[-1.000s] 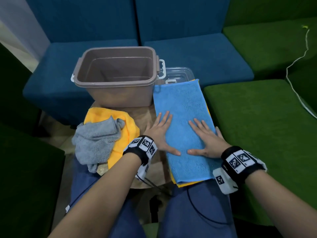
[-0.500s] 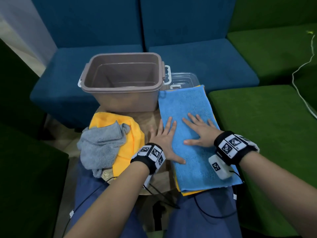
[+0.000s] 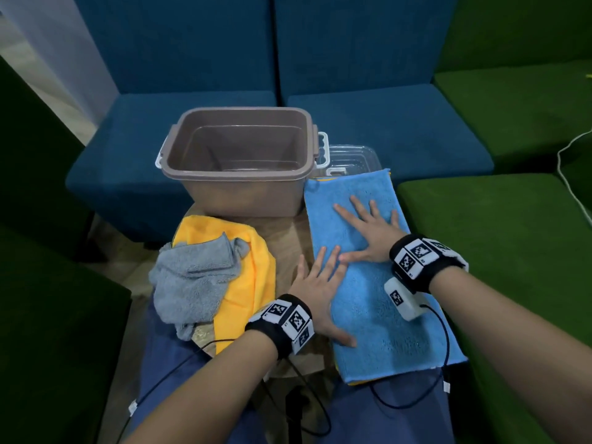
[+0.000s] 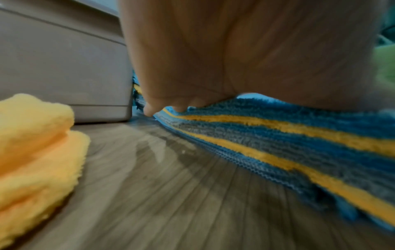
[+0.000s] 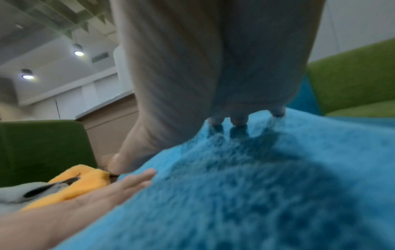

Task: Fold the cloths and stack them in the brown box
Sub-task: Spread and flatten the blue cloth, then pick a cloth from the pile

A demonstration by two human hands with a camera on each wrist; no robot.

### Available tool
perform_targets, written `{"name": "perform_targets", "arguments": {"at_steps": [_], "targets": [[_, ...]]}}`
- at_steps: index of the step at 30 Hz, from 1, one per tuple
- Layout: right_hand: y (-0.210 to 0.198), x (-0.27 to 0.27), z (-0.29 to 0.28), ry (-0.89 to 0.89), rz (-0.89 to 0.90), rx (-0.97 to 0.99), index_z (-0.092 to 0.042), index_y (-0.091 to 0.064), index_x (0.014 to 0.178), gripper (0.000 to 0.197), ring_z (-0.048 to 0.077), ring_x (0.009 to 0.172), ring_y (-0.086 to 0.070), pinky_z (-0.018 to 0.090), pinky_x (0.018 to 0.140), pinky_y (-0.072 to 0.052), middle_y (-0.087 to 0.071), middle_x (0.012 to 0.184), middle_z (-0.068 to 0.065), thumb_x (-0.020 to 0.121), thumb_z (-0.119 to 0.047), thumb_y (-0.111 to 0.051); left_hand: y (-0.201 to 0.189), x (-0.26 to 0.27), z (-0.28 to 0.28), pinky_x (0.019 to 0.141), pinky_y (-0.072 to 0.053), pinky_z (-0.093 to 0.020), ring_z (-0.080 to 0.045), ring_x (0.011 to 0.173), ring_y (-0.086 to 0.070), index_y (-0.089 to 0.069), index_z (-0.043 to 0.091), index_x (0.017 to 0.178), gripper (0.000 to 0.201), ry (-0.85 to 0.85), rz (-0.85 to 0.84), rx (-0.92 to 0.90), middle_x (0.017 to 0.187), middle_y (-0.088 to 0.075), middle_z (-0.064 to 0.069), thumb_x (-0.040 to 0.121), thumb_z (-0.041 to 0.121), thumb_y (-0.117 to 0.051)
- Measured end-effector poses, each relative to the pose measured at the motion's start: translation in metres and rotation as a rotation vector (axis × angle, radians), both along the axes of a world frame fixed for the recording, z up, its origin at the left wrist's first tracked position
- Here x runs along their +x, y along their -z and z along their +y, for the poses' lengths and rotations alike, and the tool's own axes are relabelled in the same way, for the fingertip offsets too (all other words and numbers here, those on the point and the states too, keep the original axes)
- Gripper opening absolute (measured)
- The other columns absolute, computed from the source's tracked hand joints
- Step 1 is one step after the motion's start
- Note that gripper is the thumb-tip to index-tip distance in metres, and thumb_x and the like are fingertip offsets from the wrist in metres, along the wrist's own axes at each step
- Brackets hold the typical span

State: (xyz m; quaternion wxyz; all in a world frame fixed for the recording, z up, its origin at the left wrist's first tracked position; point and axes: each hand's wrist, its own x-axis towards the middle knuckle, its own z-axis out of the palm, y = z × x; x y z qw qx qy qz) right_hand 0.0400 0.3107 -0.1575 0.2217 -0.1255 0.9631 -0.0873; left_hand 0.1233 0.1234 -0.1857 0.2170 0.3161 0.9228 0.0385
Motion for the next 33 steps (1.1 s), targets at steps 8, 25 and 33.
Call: {"name": "perform_targets", "arguments": {"at_steps": [8, 25, 33], "targets": [[0.005, -0.019, 0.001, -0.002, -0.081, 0.097, -0.054, 0.018, 0.145, 0.119, 0.035, 0.146, 0.020, 0.075, 0.106, 0.001, 0.030, 0.158, -0.009, 0.065, -0.075, -0.068, -0.004, 0.018, 0.014, 0.112, 0.017, -0.059, -0.040, 0.139, 0.032, 0.023, -0.001, 0.146, 0.162, 0.076, 0.096, -0.082, 0.152, 0.028, -0.028, 0.042, 0.092, -0.060], [-0.005, 0.000, -0.027, 0.105, 0.010, 0.177, -0.040, 0.011, 0.152, 0.112, 0.040, 0.148, 0.005, 0.067, 0.112, -0.008, 0.015, 0.162, 0.001, 0.077, -0.060, -0.069, -0.027, -0.022, -0.105, 0.097, -0.043, -0.037, -0.027, 0.118, -0.052, -0.062, 0.014, 0.122, 0.038, -0.596, 0.095, 0.526, 0.124, -0.059, -0.007, 0.085, 0.019, -0.066], [-0.022, 0.024, -0.105, 0.025, 0.182, -0.080, -0.014, -0.055, 0.126, 0.042, 0.029, 0.116, -0.053, 0.040, 0.096, -0.041, -0.053, 0.127, 0.008, 0.089, -0.032, -0.062, -0.025, -0.055, -0.173, 0.103, -0.029, -0.048, -0.036, 0.129, -0.037, -0.046, 0.018, 0.131, 0.052, -0.884, -0.008, -0.081, 0.130, -0.051, -0.012, 0.087, 0.042, -0.059]]}}
